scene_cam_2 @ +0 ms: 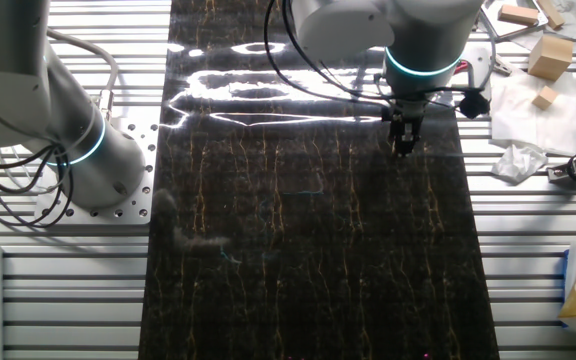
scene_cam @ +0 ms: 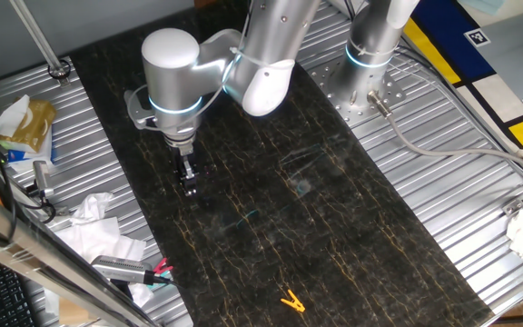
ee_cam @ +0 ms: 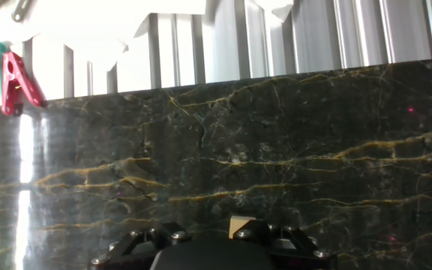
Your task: Hold a small block with the gripper and sweep it from left to right on the table
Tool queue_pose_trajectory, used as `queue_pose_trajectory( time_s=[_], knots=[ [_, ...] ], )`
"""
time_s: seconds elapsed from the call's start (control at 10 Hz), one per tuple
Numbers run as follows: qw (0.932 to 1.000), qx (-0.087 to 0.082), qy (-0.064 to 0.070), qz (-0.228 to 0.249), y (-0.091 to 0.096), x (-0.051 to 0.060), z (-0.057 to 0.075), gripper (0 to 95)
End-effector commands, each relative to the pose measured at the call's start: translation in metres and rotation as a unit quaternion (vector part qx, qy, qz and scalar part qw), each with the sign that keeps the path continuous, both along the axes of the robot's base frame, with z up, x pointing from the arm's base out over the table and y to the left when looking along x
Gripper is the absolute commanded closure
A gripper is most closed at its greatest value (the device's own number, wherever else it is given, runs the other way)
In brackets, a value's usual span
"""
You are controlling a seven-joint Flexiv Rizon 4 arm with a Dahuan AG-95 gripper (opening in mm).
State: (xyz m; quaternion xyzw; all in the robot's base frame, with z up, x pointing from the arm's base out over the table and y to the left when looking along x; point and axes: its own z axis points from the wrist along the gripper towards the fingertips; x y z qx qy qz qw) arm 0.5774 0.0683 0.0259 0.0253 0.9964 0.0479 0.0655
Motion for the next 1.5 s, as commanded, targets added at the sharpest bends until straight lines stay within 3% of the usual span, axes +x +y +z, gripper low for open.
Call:
queue_pose_trajectory(
  time_s=[0.1, 0.9, 1.5],
  knots=[
    [1.0000, 0.002, 0.000, -0.001, -0.0001, -0.0010, 0.0010, 38.0],
    [1.0000, 0.003, -0.002, -0.003, 0.0017, -0.0016, 0.0012, 38.0],
    [0.9998, -0.014, -0.011, 0.002, -0.0036, -0.0051, 0.0029, 38.0]
  ],
)
